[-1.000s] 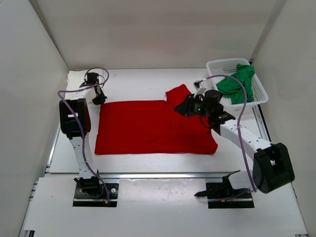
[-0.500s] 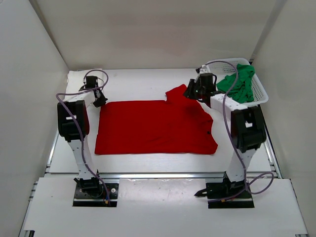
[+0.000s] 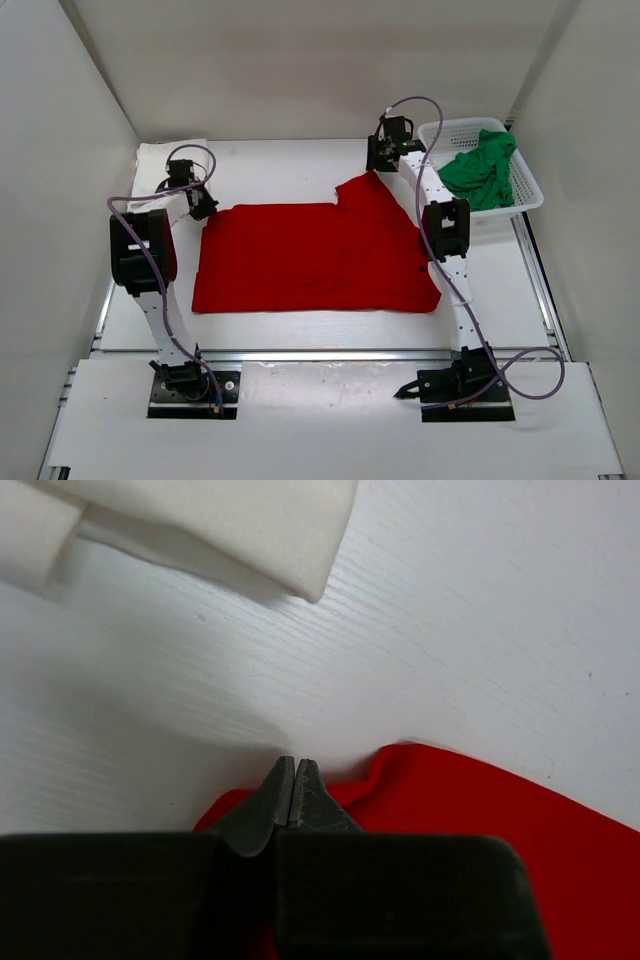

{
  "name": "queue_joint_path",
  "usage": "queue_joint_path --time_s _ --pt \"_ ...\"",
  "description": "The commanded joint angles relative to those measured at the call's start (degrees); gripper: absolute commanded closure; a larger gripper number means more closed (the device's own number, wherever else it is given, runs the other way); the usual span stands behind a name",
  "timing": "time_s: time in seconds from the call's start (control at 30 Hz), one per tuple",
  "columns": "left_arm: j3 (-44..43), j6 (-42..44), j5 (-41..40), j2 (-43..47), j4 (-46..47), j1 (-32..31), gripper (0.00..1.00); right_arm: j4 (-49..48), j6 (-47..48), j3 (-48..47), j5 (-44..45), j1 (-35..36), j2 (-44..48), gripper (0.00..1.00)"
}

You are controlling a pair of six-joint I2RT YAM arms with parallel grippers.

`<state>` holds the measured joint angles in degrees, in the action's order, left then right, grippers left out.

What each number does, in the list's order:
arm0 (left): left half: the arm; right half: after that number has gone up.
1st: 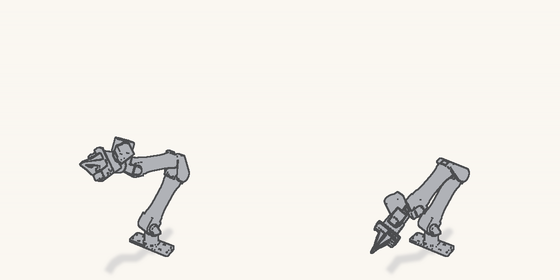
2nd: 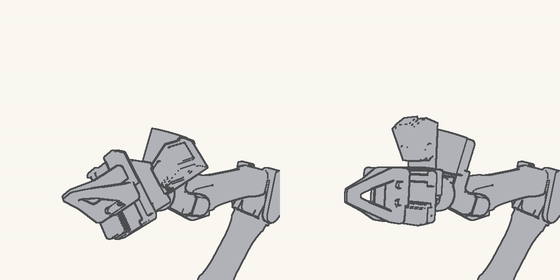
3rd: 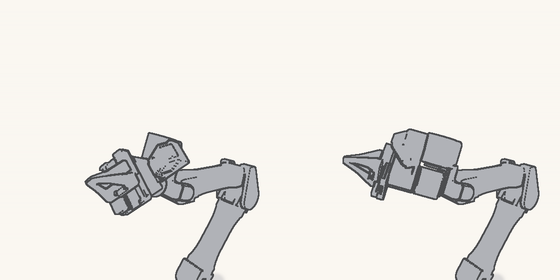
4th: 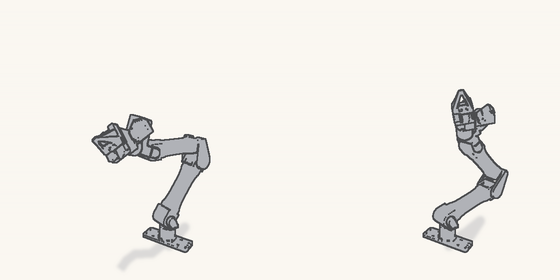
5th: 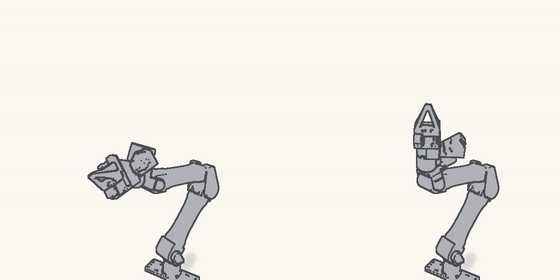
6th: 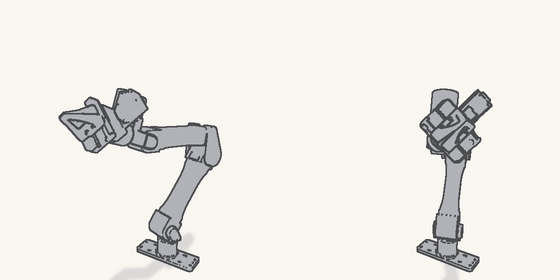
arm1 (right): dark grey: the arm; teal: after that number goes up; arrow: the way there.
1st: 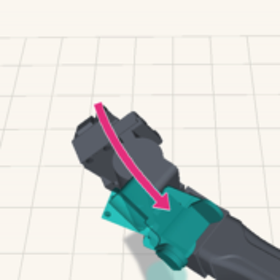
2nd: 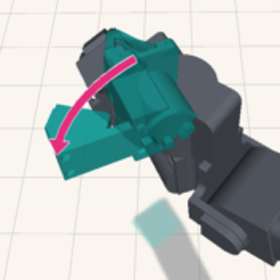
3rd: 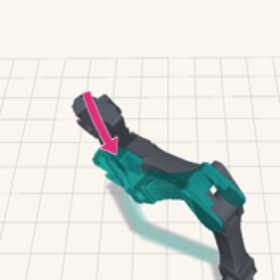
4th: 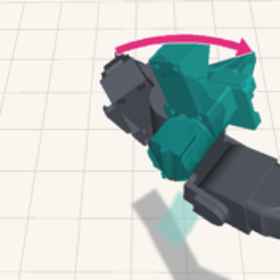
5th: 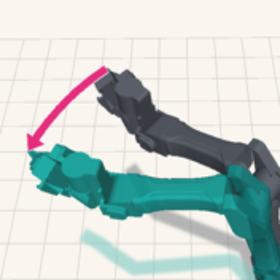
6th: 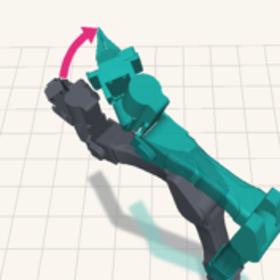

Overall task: Fold and stack the t-shirts
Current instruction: Grap the side of the flattened tshirt furthest away from the robot with both arms

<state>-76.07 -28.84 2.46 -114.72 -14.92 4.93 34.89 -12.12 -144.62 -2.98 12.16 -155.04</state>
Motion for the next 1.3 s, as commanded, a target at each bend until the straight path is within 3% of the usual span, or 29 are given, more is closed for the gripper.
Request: queue_joint_path --time_s 0.0,0.13,0.27,0.33,0.47,0.6,0.87,1.03,1.27 --pt "0.0 0.1 1.5 3.9 1.6 0.3 1.00 10.2 0.9 -9.3 -0.5 -0.8 -3.1 0.55" --pt "-0.4 0.2 1.2 3.4 1.5 -0.1 1.00 7.3 0.0 -4.4 -3.4 -0.8 -1.1 0.60" --pt "0.3 0.0 1.5 3.5 1.9 -0.4 1.00 10.2 -1.0 -8.4 -4.7 -1.1 -2.7 0.69" --pt "0.0 0.0 0.6 3.5 1.7 -0.4 1.00 9.8 -1.0 -9.7 -5.1 -1.8 -2.8 0.82" --pt "0.5 -0.3 0.9 3.9 1.7 -0.4 1.00 9.1 -1.2 -10.2 -5.6 -1.8 -0.4 0.98" --pt "2.2 -2.1 2.5 5.4 3.8 1.0 1.00 8.9 2.3 -5.5 -5.4 -1.8 4.2 1.00" --pt "5.6 -2.4 4.4 9.7 5.7 2.7 1.00 18.4 4.3 -2.1 -9.9 -4.6 12.5 1.00" --pt "6.6 -2.7 4.9 11.8 6.0 2.7 1.00 20.7 7.2 8.0 -14.4 -7.8 20.9 1.00" --pt "10.8 -4.3 6.9 14.9 8.0 2.5 1.00 6.8 5.5 46.9 -12.1 -6.9 46.4 0.99"
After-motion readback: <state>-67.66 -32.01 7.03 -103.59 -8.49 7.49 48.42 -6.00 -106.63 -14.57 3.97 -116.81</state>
